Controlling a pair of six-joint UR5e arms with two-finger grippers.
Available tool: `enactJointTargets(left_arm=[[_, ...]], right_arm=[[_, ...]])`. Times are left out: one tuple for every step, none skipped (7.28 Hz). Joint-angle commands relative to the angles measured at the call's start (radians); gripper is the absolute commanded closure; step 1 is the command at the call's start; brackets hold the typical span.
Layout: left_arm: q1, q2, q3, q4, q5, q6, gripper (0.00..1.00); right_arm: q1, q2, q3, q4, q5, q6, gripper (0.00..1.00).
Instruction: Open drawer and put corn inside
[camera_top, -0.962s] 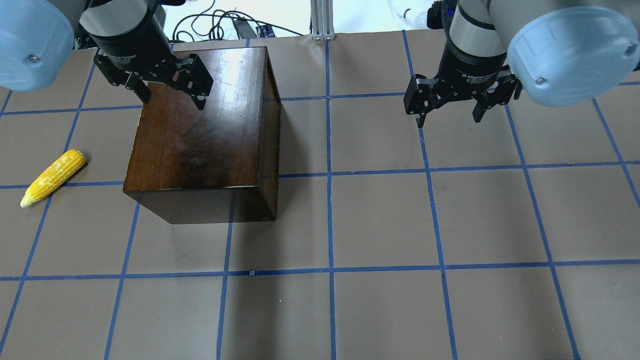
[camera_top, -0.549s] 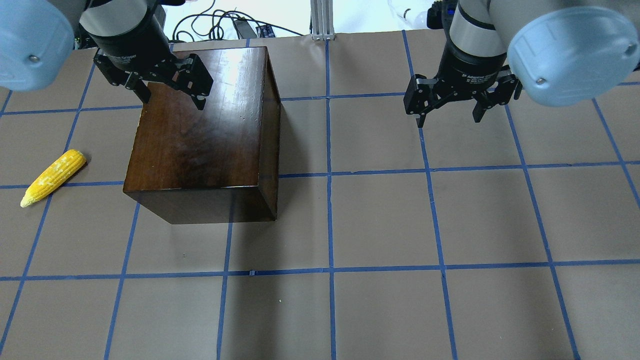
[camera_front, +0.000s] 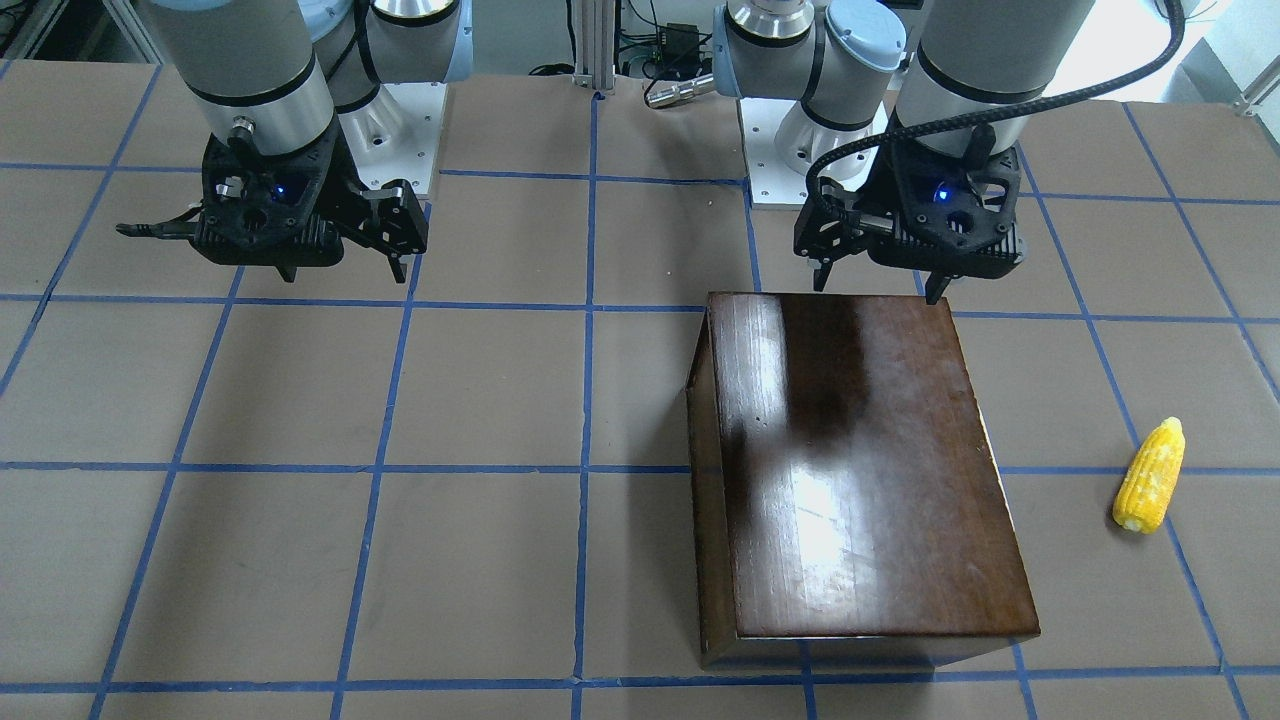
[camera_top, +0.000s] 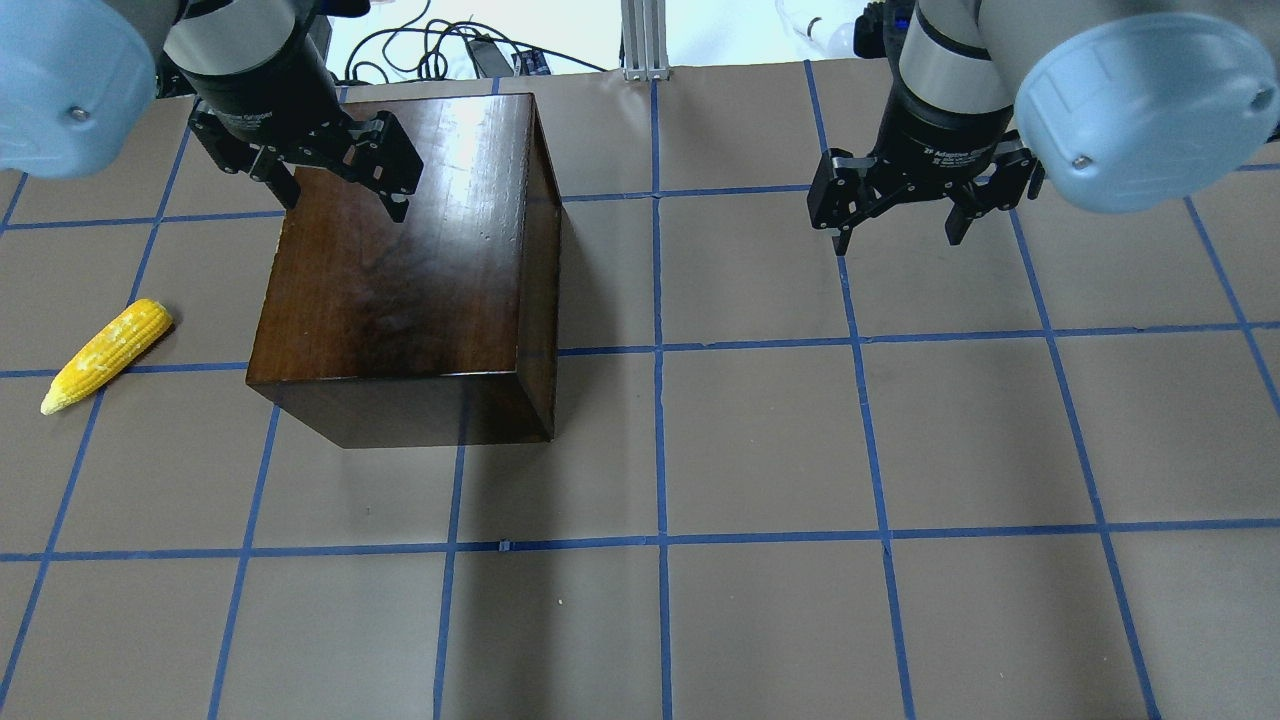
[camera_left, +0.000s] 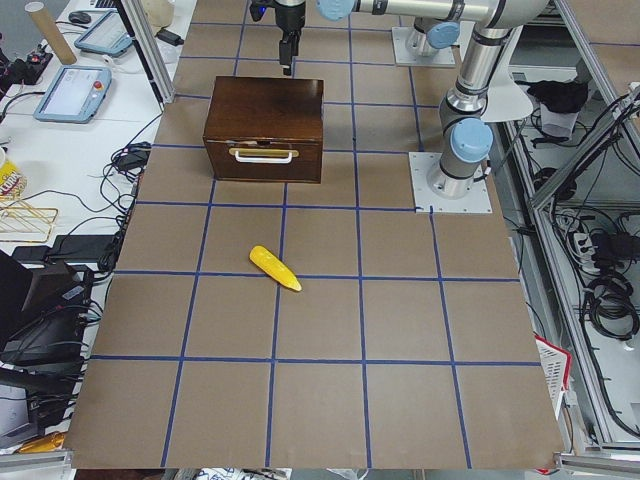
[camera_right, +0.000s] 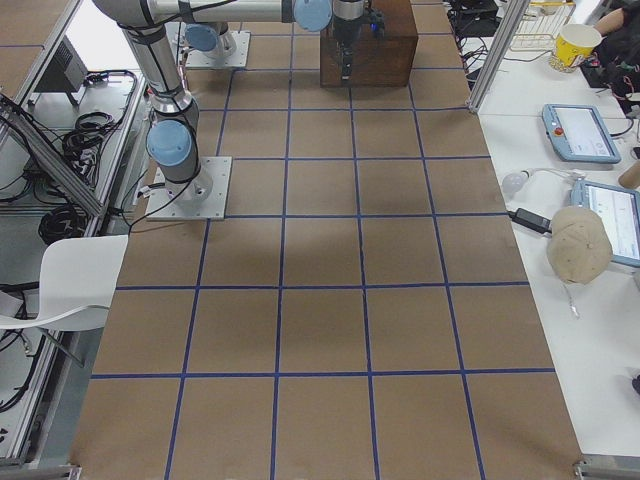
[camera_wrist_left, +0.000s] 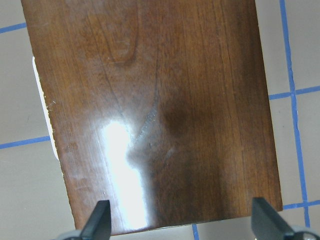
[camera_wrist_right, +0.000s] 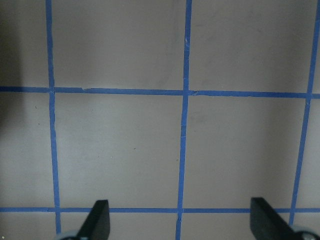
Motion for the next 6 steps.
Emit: enactJointTargets(left_arm=[[-0.004,0.007,-0.001,-0.008,0.005,-0.005,0.0],[-0.006,0.027,-0.001,-0.026,0.006,-0.005,0.0],[-0.003,0.009,0.004,-0.043,0.002,0.003,0.03],[0.003,0.009,0.012,-0.042,-0.001,0.012,0.01],[0.008,0.001,0.015,-0.031,-0.001,0.014,0.0],[0.02,-0.013,0.015,-0.023,-0.001,0.05,0.0]], right_arm=[[0.0,0.0,0.0,0.0,0.0,0.0,0.0],[0.0,0.0,0.0,0.0,0.0,0.0,0.0],[0.0,0.0,0.0,0.0,0.0,0.0,0.0],[0.0,0.0,0.0,0.0,0.0,0.0,0.0],[0.0,0.0,0.0,0.0,0.0,0.0,0.0],[0.0,0.0,0.0,0.0,0.0,0.0,0.0]])
